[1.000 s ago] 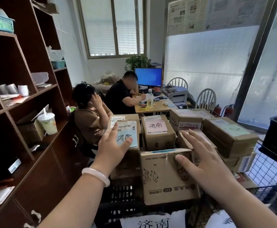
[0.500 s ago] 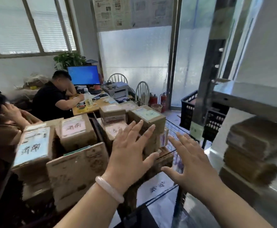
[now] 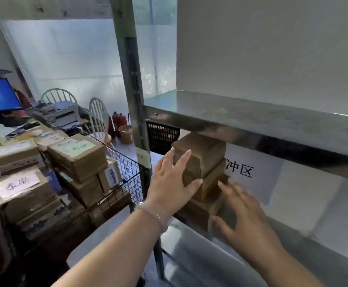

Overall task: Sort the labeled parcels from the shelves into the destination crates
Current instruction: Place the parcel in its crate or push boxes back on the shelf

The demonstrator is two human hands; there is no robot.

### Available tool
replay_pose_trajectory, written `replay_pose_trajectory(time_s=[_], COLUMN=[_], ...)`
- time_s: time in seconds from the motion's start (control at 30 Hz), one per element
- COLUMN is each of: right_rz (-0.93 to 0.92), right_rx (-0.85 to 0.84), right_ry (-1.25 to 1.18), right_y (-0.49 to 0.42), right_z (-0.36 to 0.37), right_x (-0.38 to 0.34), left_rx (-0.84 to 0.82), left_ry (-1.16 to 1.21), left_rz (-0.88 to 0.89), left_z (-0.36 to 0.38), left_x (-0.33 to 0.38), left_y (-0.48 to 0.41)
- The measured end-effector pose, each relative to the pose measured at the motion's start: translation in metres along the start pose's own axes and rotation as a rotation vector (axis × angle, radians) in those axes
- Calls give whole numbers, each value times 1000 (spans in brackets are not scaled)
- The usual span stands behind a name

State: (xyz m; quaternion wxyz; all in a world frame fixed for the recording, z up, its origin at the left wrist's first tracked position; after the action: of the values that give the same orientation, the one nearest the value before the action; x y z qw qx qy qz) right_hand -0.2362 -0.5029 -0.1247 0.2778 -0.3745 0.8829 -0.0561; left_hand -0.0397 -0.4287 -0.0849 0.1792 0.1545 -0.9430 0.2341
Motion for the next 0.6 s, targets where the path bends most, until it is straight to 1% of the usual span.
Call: replay_pose_trajectory(time_s=[0.1,0.2,0.27,0.43,0.53,0.6], right_rz=[25,49,52,24,-24,-63], right_rx=[-1,-19,-32,-84,-120,-128], right_ry=[-22,-20,-38,-86,-103,-131], right_y=[2,1,-2,-12,-20,-26], right_z=[-16,-27,-30,-29,-23,-18], right_x=[28,50,61,71,66,58], left_rx=[13,-79,-106,121,297,373], left_ry=[-13,33,64,211,286,376], left_rz=[-90,-230,-252,-234,-247,-289], left_z=[13,26,32,33,24,14], left_x=[7,2,-2,-3,-11,-19], left_y=[-42,-71,-78,-62,-36,-16])
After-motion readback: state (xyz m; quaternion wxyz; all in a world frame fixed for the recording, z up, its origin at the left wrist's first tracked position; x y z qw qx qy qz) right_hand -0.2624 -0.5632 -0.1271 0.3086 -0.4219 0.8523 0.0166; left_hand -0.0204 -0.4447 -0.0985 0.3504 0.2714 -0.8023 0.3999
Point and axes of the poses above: each hand's wrist, its own y-axis away from the middle knuckle, its own z-axis out of the palm, x = y × z, the point moved 1 cm from there along -y, towards the middle knuckle, and after that the axes turned 7 degrees about z, right-handed, at the moved point
